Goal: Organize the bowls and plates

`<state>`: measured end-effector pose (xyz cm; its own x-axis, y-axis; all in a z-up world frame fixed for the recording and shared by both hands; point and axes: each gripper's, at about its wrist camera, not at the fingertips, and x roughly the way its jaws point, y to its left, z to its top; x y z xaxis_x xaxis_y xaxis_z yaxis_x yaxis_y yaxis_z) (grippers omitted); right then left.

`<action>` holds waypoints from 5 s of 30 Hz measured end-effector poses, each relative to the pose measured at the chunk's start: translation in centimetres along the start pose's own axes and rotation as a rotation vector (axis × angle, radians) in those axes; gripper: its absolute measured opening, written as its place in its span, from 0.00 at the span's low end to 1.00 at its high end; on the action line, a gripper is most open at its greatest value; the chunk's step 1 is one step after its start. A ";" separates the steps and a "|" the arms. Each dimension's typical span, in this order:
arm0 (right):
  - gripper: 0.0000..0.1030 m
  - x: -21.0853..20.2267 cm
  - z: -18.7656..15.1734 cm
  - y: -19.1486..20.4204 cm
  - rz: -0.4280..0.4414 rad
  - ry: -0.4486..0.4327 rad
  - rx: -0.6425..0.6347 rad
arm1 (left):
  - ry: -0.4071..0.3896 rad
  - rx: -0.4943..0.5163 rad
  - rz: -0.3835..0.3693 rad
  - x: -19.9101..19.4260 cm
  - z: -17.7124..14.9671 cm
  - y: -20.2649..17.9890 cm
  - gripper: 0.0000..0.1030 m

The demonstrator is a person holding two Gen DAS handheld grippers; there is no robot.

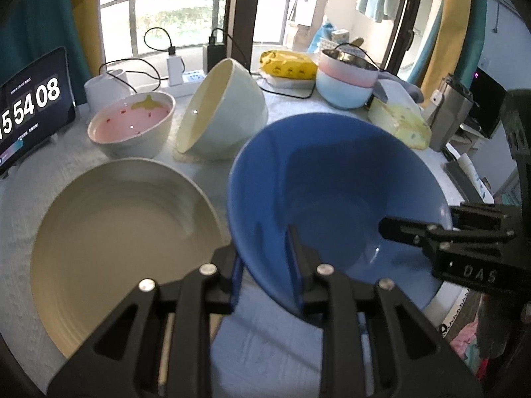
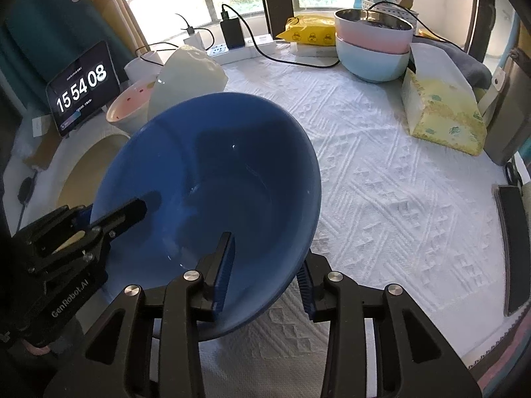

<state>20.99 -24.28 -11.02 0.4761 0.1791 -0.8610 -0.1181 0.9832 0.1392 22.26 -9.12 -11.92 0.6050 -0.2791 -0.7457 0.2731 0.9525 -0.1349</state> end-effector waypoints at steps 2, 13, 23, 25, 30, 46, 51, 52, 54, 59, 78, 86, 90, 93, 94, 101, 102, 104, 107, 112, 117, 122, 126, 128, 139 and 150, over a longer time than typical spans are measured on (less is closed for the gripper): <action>0.37 -0.1 0.0 -0.3 0.002 -0.006 0.005 | -0.001 0.001 -0.002 0.0 0.0 -0.1 0.25; 0.37 -1.3 0.9 -1.1 -0.015 -0.051 0.017 | -0.024 -0.023 0.010 -0.8 0.6 0.5 0.35; 0.37 -2.5 2.5 -1.5 -0.029 -0.095 0.015 | -0.080 -0.058 0.040 -2.1 2.2 1.7 0.36; 0.37 -2.7 2.9 -1.3 -0.028 -0.104 0.009 | -0.094 -0.061 0.045 -2.5 2.6 2.0 0.37; 0.37 -3.1 4.0 -0.7 -0.011 -0.131 -0.012 | -0.144 -0.059 0.088 -3.3 3.5 2.5 0.37; 0.37 -1.7 9.0 2.4 0.102 -0.154 -0.070 | -0.218 -0.127 0.148 -3.7 5.2 5.0 0.38; 0.37 -0.4 11.0 4.8 0.118 -0.161 -0.097 | -0.225 -0.154 0.163 -3.4 5.5 6.5 0.38; 0.37 -0.1 11.4 5.4 0.120 -0.161 -0.105 | -0.225 -0.160 0.164 -3.3 5.6 6.8 0.38; 0.37 0.8 12.2 6.3 0.121 -0.157 -0.119 | -0.225 -0.171 0.168 -3.2 5.7 7.4 0.38; 0.37 2.7 13.6 7.5 0.115 -0.142 -0.124 | -0.224 -0.188 0.172 -2.7 5.9 8.5 0.38; 0.42 6.0 14.3 1.9 0.022 -0.079 -0.009 | -0.166 -0.167 0.142 0.8 8.3 7.3 0.38; 0.42 5.4 14.2 -2.0 0.068 -0.082 0.082 | -0.118 -0.148 0.095 2.5 9.9 5.5 0.38; 0.42 5.7 14.6 -2.6 0.061 -0.054 0.088 | -0.087 -0.155 0.076 3.7 10.6 5.2 0.38; 0.42 6.5 14.9 -2.3 0.054 -0.023 0.072 | -0.056 -0.156 0.063 4.6 11.0 5.3 0.38; 0.42 6.7 15.0 -2.1 0.054 -0.014 0.059 | -0.046 -0.152 0.057 4.8 11.1 5.3 0.38; 0.42 7.9 15.8 -2.2 0.060 0.017 0.082 | 0.031 -0.109 0.048 7.2 11.9 5.0 0.38; 0.42 8.1 15.9 -2.3 0.055 0.020 0.084 | 0.039 -0.107 0.048 7.5 11.8 5.0 0.38; 0.42 8.5 15.9 -2.2 0.032 0.037 0.077 | 0.054 -0.101 0.046 8.0 11.7 4.9 0.38; 0.42 9.4 15.7 -1.3 -0.005 0.076 0.020 | 0.067 -0.101 0.039 8.7 11.6 5.0 0.38; 0.38 10.4 15.1 0.1 -0.030 0.100 -0.066 | 0.072 -0.093 0.046 9.4 11.3 5.0 0.37; 0.31 10.8 14.9 1.2 -0.043 0.092 -0.117 | 0.057 -0.084 0.041 9.5 11.3 4.5 0.25; 0.28 10.7 14.7 1.4 -0.065 0.070 -0.121 | 0.050 -0.087 0.042 9.5 11.2 4.6 0.24; 0.27 10.4 14.5 1.7 -0.075 0.043 -0.133 | 0.044 -0.104 0.035 9.3 11.1 4.9 0.21; 0.25 10.3 14.4 1.7 -0.080 0.025 -0.128 | 0.032 -0.105 0.032 9.0 11.0 5.0 0.21; 0.23 6.5 14.8 2.6 -0.053 -0.110 -0.127 | -0.117 -0.068 0.063 4.8 11.9 4.6 0.21; 0.23 3.4 14.0 3.6 -0.032 -0.169 -0.127 | -0.192 -0.062 0.075 1.0 11.7 4.2 0.21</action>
<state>34.41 -19.64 -6.56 0.6191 0.1619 -0.7684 -0.2043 0.9780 0.0414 32.75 -6.87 -5.56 0.7548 -0.2195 -0.6181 0.1790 0.9755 -0.1278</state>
